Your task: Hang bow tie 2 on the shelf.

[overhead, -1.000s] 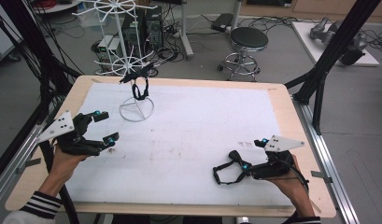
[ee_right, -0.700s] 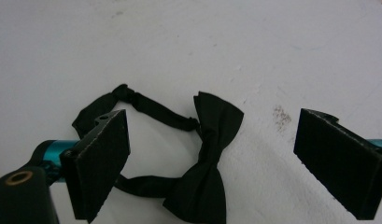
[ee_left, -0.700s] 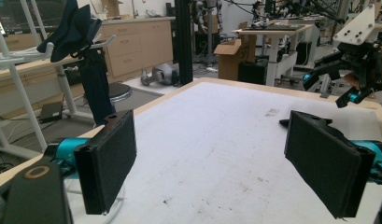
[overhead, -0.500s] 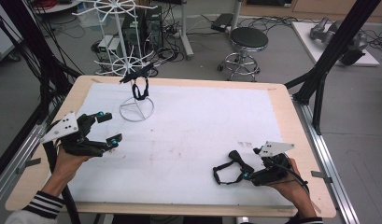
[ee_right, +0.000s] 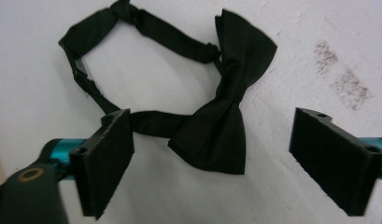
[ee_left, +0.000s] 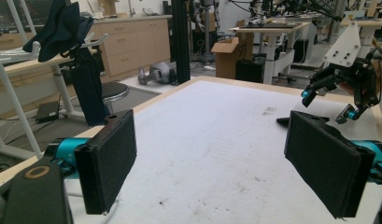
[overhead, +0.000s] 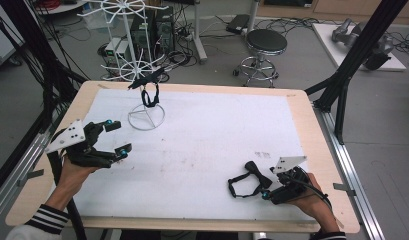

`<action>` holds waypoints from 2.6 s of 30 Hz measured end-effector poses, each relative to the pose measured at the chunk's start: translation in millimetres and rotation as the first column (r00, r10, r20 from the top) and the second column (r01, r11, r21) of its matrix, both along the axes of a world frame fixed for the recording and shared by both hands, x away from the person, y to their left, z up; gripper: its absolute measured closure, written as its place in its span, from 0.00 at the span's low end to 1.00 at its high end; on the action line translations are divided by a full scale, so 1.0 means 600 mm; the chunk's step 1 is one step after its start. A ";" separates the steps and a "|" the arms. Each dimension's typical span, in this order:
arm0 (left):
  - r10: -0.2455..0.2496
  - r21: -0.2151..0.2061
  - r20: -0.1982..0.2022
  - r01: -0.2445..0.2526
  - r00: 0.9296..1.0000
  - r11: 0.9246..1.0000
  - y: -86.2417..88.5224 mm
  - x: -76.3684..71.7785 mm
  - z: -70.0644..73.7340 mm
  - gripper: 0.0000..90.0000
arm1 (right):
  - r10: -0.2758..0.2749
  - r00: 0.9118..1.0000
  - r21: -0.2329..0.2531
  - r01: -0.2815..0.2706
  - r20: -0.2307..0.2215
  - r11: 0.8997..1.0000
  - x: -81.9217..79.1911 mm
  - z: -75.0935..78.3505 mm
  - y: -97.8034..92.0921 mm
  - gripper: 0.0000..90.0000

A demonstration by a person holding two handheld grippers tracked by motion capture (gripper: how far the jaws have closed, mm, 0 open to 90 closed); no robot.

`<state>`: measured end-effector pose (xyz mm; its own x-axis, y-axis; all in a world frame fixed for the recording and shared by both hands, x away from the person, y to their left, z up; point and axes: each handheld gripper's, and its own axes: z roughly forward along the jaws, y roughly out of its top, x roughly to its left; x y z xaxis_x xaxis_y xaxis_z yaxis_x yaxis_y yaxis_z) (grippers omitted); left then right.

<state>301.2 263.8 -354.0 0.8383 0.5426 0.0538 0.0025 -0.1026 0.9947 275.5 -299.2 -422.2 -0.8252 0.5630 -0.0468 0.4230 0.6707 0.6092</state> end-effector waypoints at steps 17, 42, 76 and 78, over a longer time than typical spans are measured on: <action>-0.002 0.005 0.000 0.002 1.000 1.000 -0.001 -0.001 0.000 0.19 | 0.006 0.998 -0.038 -0.008 -0.067 0.999 0.013 -0.006 -0.001 0.41; -0.003 0.009 -0.009 0.004 1.000 1.000 0.001 0.000 -0.002 0.19 | -0.006 0.996 -0.061 0.001 -0.085 0.998 0.019 0.004 -0.003 0.91; -0.069 0.036 -0.004 0.069 0.998 0.997 -0.031 0.004 0.002 0.19 | 0.175 0.983 0.400 -0.183 0.058 0.898 0.025 0.058 0.040 0.92; -0.076 0.039 -0.001 0.076 0.997 0.996 -0.035 0.004 0.003 0.19 | 0.187 0.980 0.420 -0.200 0.073 0.885 0.028 0.063 0.047 0.92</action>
